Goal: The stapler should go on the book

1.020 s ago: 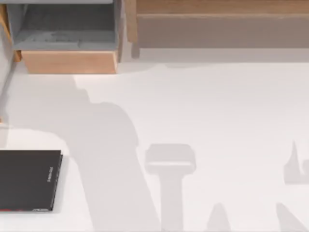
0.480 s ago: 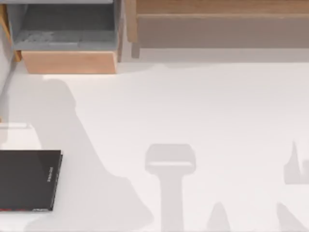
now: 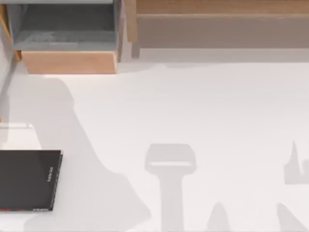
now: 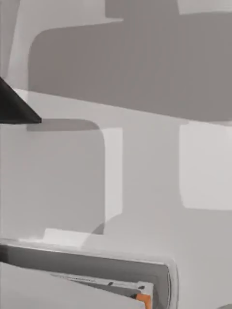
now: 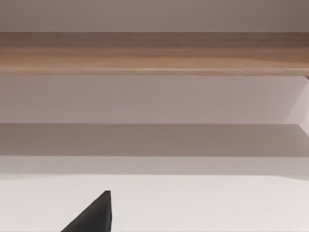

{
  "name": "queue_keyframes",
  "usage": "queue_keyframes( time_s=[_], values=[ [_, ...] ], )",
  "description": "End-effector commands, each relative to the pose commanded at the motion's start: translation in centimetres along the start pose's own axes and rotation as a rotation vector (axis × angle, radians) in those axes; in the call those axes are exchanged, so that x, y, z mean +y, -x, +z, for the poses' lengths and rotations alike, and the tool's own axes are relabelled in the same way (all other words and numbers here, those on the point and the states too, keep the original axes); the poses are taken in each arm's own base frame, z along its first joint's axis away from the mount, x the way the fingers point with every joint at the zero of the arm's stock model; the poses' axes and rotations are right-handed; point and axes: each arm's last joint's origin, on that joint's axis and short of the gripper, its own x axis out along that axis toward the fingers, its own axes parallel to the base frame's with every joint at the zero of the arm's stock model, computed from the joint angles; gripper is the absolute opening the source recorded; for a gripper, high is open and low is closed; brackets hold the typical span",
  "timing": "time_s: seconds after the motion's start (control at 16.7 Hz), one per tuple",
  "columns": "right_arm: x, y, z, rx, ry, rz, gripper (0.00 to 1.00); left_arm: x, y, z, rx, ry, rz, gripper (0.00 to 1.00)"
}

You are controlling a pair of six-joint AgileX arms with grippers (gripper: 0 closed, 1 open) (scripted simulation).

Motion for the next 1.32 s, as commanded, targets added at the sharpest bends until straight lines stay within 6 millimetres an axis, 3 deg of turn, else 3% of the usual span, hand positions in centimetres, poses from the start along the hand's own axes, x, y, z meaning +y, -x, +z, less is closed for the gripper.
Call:
queue_keyframes(
  time_s=[0.6,1.2,1.32],
  values=[
    [0.0,0.0,0.0,0.000,0.000,0.000,1.00,0.0,0.0,0.0,0.000,0.000,0.000,0.02],
    [0.0,0.0,0.0,0.000,0.000,0.000,1.00,0.2,0.0,0.0,0.000,0.002,0.001,0.00],
    [0.0,0.0,0.0,0.000,0.000,0.000,1.00,0.4,1.3,-0.1,-0.022,0.011,0.002,0.00]
  ],
)
